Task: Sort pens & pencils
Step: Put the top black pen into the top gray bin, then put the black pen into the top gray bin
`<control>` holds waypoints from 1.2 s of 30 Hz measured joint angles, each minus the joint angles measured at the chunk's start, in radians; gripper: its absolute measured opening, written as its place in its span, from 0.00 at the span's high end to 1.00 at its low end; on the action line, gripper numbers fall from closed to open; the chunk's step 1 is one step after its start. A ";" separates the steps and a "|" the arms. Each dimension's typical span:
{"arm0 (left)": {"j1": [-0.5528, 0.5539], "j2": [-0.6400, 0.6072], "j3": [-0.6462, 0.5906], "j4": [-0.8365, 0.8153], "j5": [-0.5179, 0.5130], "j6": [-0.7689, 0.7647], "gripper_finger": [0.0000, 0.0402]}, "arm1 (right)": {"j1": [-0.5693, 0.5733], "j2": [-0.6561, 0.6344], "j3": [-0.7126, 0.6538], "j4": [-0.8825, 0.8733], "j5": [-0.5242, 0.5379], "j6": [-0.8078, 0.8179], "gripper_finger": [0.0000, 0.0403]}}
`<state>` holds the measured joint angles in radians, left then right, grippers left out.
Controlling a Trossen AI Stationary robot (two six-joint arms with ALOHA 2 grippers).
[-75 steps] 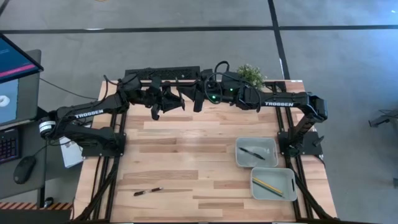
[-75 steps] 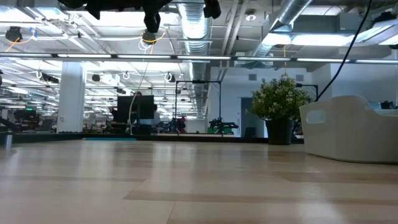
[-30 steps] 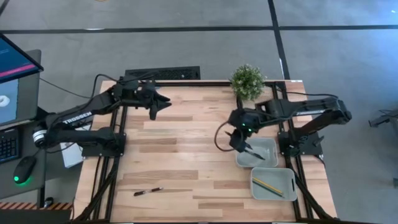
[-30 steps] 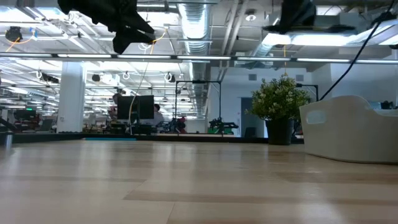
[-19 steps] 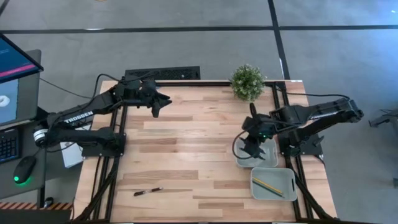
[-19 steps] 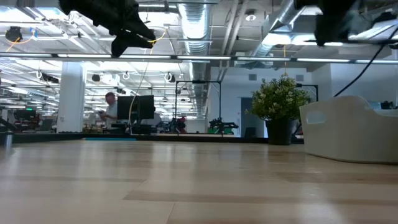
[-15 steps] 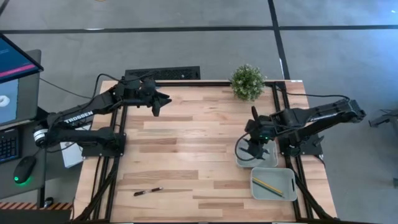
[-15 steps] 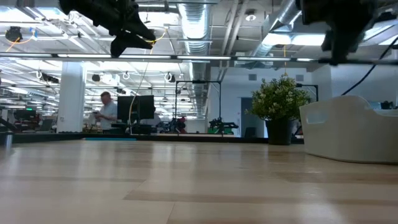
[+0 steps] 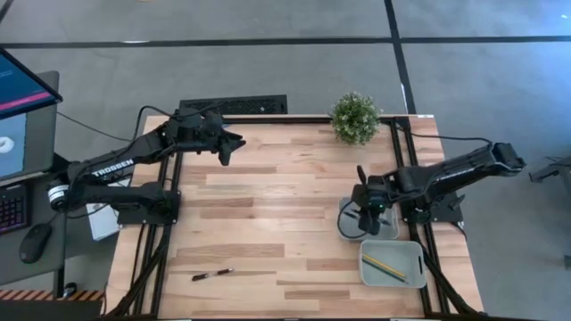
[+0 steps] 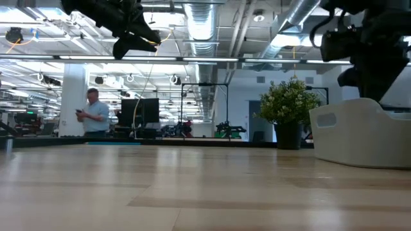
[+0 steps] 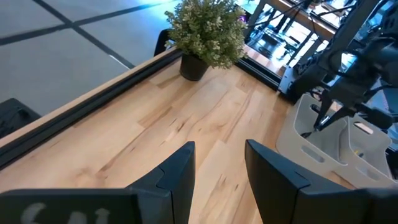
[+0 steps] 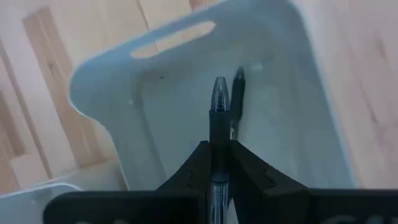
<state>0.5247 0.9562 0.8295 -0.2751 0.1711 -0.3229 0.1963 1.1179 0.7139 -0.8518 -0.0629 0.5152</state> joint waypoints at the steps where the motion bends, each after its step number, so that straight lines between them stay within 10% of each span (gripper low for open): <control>1: 0.000 0.000 0.000 -0.002 0.000 0.000 0.68 | 0.000 0.000 -0.012 0.009 -0.007 0.000 0.86; 36: 0.000 -0.007 0.000 -0.074 0.006 -0.006 0.68 | -0.002 0.144 -0.031 0.070 -0.015 0.000 0.66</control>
<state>0.5243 0.9492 0.8295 -0.3488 0.1776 -0.3287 0.1944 1.2621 0.6833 -0.7820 -0.0778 0.5148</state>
